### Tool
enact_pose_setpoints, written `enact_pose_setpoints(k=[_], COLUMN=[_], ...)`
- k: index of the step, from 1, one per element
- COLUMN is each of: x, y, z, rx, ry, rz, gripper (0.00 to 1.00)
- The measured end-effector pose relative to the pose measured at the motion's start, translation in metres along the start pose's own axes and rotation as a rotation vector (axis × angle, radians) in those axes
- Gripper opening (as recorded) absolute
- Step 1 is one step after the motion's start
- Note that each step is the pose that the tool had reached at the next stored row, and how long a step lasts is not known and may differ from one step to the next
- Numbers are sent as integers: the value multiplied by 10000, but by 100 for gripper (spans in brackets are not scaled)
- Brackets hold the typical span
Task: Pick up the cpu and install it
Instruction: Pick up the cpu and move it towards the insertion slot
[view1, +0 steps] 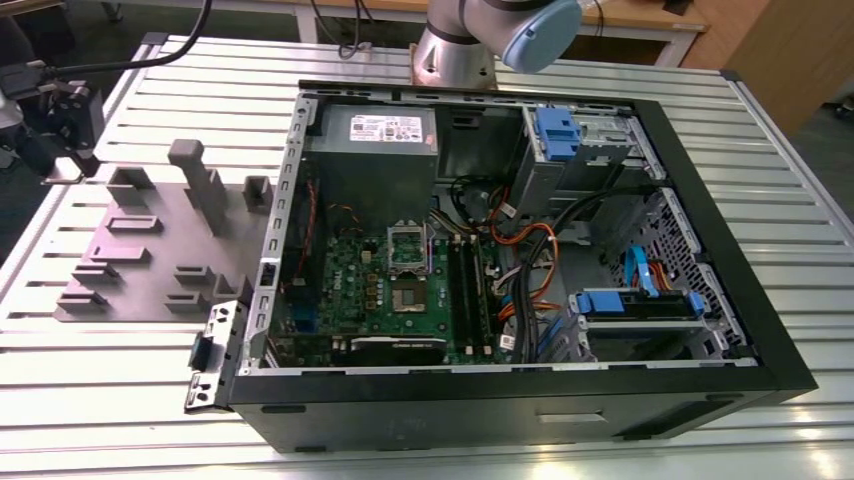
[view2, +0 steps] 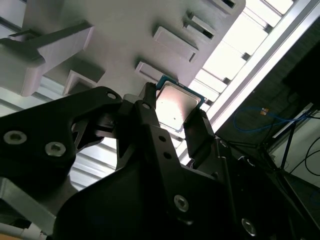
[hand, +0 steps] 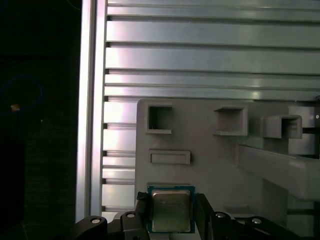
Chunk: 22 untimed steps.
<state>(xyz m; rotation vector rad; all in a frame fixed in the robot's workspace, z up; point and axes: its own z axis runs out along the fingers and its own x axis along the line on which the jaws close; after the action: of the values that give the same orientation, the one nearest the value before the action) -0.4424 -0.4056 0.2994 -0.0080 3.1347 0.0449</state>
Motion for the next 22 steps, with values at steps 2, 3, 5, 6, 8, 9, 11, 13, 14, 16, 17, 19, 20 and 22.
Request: enact_pose_setpoints(k=[2,3,5,6,8,9,11,13,14,16,17,19,20,22], x=[-1,0,-1,-1,-1,-1,-1,-1,-1,-1,-1,-1,-1,-1], y=[1,1,1,2,2,3,3,3,3,3,4,4,4,4], z=[-14,-25,-44,-55,-71,-81,-93,-101,-105,-114,-116,-119,-121,-126], rx=[-4,-3,-4,-4,-4,-3,-4,-4,-4,-4,-4,-3,-4,-3], ry=[-6,-5,-6,-5,-6,-6,-7,-6,-6,-7,-6,-5,-5,-5], rz=[0,0,0,0,0,0,0,-1,0,-1,0,0,0,0], gripper=[47,47,47,47,47,47,47,47,47,47,47,47,47,47])
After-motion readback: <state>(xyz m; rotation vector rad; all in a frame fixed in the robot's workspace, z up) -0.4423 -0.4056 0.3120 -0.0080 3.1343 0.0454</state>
